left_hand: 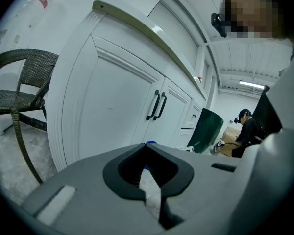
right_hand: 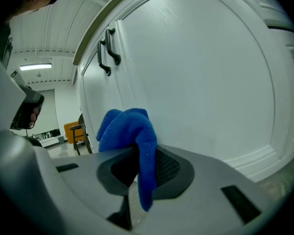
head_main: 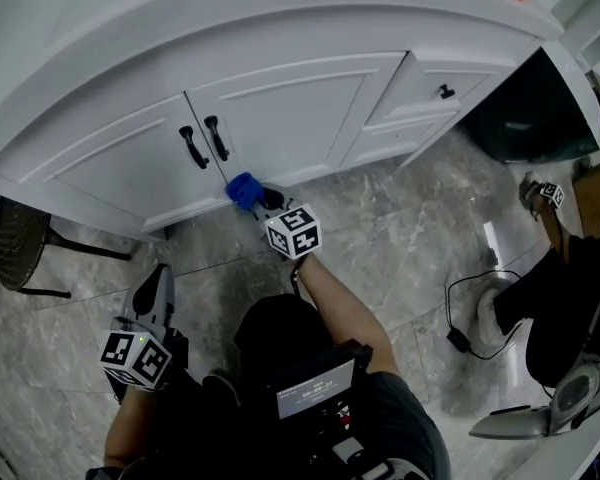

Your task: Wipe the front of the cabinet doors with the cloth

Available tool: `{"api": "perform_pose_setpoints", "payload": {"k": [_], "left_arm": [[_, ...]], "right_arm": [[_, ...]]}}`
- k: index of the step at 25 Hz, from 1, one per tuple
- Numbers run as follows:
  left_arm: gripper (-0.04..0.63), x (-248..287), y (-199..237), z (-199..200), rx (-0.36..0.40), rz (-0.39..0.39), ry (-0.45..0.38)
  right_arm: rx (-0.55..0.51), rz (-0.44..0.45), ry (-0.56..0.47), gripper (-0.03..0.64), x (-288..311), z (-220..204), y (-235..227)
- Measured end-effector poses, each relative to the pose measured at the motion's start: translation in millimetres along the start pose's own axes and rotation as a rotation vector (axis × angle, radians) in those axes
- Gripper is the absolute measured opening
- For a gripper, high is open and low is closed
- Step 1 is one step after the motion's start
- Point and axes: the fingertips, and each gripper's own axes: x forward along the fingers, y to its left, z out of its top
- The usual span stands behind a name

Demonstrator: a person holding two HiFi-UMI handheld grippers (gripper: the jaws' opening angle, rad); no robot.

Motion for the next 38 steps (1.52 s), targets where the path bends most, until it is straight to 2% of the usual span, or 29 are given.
{"api": "perform_pose_setpoints", "payload": {"k": [5, 14, 19, 25, 29, 31, 35, 38], "left_arm": [[0.003, 10.6, -7.8, -7.2, 0.007, -0.006, 0.015], [0.003, 24.0, -22.1, -10.5, 0.019, -0.014, 0.033], [0.003, 31.3, -32.3, -10.7, 0.025, -0.037, 0.043], [0.003, 33.9, -44.6, -3.5, 0.02, -0.074, 0.033], [0.003, 33.9, -41.8, -3.8, 0.016, -0.079, 0.033], [0.003, 31.9, -37.8, -6.2, 0.009, -0.072, 0.034], [0.003, 25.6, -25.1, -13.5, -0.002, -0.046, 0.039], [0.003, 18.0, -14.0, -15.3, -0.023, -0.024, 0.036]], "right_arm": [[0.047, -0.121, -0.033, 0.049, -26.8, -0.2, -55.5], [0.048, -0.304, -0.029, 0.049, -84.5, 3.1, -141.6], [0.146, -0.415, -0.062, 0.049, -125.0, 4.2, -188.0], [0.236, -0.502, -0.065, 0.049, -155.7, -4.9, -211.7], [0.268, -0.5, -0.105, 0.049, -162.3, 1.0, -207.2], [0.269, -0.472, -0.115, 0.049, -157.9, 1.6, -193.3], [0.292, -0.314, -0.1, 0.049, -123.9, -12.4, -132.9], [0.26, -0.165, -0.059, 0.049, -86.8, -25.1, -77.1]]}}
